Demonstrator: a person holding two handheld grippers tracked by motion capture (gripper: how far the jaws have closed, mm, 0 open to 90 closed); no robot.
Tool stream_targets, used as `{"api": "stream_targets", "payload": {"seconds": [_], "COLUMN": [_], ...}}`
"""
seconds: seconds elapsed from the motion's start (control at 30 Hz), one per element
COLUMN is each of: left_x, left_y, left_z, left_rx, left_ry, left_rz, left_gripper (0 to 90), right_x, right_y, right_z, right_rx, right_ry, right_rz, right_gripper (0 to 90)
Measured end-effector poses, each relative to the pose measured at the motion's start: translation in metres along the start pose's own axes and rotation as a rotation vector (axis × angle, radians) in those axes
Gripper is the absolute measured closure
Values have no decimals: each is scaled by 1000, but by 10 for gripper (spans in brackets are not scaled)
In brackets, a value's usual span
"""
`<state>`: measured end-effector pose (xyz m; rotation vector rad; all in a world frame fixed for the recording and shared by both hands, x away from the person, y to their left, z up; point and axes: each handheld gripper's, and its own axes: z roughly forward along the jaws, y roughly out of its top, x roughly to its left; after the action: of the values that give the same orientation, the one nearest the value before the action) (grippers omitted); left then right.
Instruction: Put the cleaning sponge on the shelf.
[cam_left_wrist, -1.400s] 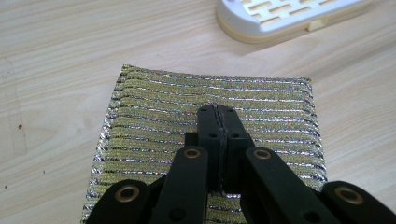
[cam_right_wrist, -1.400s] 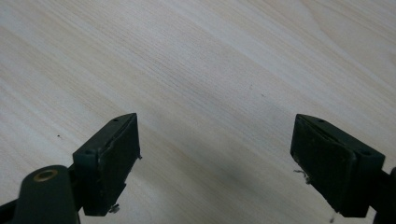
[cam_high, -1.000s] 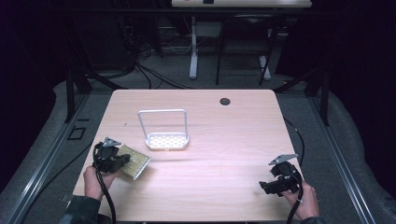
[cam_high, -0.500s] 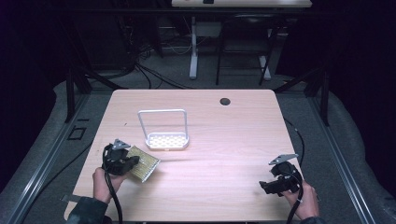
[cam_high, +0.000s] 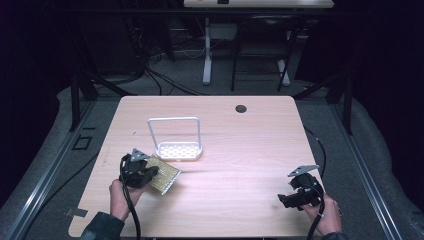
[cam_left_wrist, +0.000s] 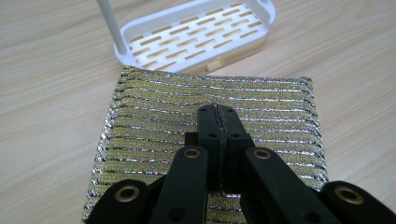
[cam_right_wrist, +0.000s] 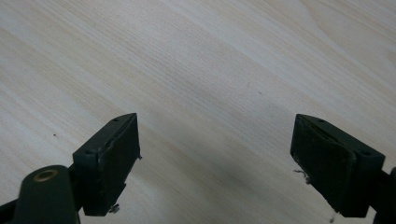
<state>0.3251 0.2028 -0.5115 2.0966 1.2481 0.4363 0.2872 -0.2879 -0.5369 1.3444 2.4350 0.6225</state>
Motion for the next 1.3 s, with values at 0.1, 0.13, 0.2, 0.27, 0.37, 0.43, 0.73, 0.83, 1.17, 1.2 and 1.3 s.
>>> {"api": "stream_targets", "payload": {"seconds": [0.1, 0.13, 0.2, 0.27, 0.37, 0.43, 0.73, 0.83, 1.17, 1.2, 1.3], "left_x": [-4, -5, -6, -8, -12, -14, -20, -23, -34, -35, -38], "left_y": [3, 6, 7, 10, 15, 17, 26, 28, 44, 45, 48], "left_z": [2, 3, 3, 3, 3, 4, 17, 21, 44, 47, 52], "left_rx": [-9, -23, -36, -55, -76, -86, -124, -133, -194, -199, -208], "left_ry": [-5, -15, -15, -10, -8, -9, 45, 52, 123, 120, 143], "left_rz": [1, -21, -31, -45, -62, -72, -138, -152, -202, -218, -226], "left_gripper": [897, 897, 897, 897, 897, 897, 898, 898, 898, 898, 899], "right_x": [0, 0, 0, 0, 0, 0, -1, 0, -1, -1, -1], "right_y": [0, 0, 0, 0, 0, 0, -1, -1, -1, -1, -1], "right_z": [0, 0, 0, 1, 0, 0, -1, -1, -1, -1, -1], "right_rx": [1, 2, 2, 3, 7, 8, 9, 7, 6, 8, 4], "right_ry": [0, -3, -5, -5, -5, -5, 5, 7, 6, 8, 7], "right_rz": [1, -2, -4, -7, -7, -7, 0, 0, -5, -5, -5], "right_gripper": [154, 154, 154, 154, 154, 154, 155, 155, 155, 155, 154]}}
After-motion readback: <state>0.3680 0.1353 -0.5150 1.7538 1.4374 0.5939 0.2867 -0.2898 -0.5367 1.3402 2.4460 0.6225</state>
